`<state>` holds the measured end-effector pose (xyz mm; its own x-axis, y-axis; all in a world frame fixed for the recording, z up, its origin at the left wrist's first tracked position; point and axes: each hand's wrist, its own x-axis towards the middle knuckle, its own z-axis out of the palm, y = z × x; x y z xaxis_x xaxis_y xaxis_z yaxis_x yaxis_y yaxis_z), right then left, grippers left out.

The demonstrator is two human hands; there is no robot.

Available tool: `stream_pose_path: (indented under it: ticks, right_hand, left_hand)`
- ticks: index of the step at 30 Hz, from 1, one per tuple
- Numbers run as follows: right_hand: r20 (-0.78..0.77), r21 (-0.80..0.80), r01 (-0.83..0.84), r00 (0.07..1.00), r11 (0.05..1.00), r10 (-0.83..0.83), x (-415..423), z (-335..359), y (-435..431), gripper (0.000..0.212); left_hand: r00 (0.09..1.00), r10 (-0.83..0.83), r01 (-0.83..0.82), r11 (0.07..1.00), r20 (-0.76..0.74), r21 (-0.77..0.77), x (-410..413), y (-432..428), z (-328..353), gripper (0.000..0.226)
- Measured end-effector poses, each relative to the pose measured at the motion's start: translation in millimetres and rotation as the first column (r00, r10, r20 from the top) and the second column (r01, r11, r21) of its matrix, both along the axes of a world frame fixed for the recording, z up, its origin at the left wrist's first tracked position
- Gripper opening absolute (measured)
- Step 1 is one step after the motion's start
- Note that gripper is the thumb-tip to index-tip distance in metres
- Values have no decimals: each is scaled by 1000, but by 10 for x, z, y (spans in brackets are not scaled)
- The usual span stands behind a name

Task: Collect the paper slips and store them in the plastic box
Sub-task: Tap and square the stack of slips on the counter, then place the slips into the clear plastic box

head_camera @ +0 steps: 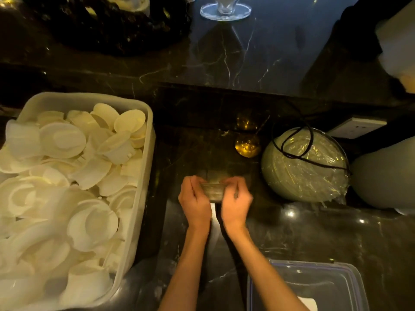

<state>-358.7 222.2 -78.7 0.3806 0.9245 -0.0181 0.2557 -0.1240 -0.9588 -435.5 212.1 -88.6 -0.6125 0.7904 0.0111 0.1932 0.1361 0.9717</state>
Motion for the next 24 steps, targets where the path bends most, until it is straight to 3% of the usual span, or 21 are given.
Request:
stream_pose_path:
  ticks: [5, 9, 13, 17, 19, 21, 22, 24]
  right_hand:
    - [47, -98, -35, 998, 995, 39, 12, 115, 26, 27]
    - [199, -382, -141, 953, 913, 230, 209, 529, 83, 25]
    - [348, -493, -296, 795, 818, 497, 696, 1077, -256, 32]
    - [482, -523, -428, 566, 737, 669, 1229, 1562, -820, 31]
    - [591, -507, -447, 442, 737, 675, 1408, 1780, -1117, 34]
    - [680, -460, -442, 383, 770, 625, 1602, 1918, -1382, 35]
    - [667, -447, -442, 415, 778, 619, 1722, 1984, -1510, 35]
    - [486, -375, -480, 627, 793, 609, 1970, 2111, -1758, 30]
  left_hand:
    - [998, 58, -59, 997, -20, -41, 35, 61, 166, 26]
    - [992, 97, -72, 963, 86, -259, 187, -149, 590, 33]
    - [959, -180, 264, 849, 219, -457, 356, -841, 1064, 40]
    - [682, -576, 730, 565, 450, -383, 576, -1508, 1548, 30]
    - [615, -679, 786, 491, 402, -375, 787, -1778, 1726, 36]
    - [628, -693, 776, 521, 354, -356, 1034, -2011, 1875, 34]
    - [643, -688, 764, 547, 337, -341, 1142, -2124, 1931, 31]
    - [674, -642, 739, 597, 366, -313, 1319, -2323, 2006, 28]
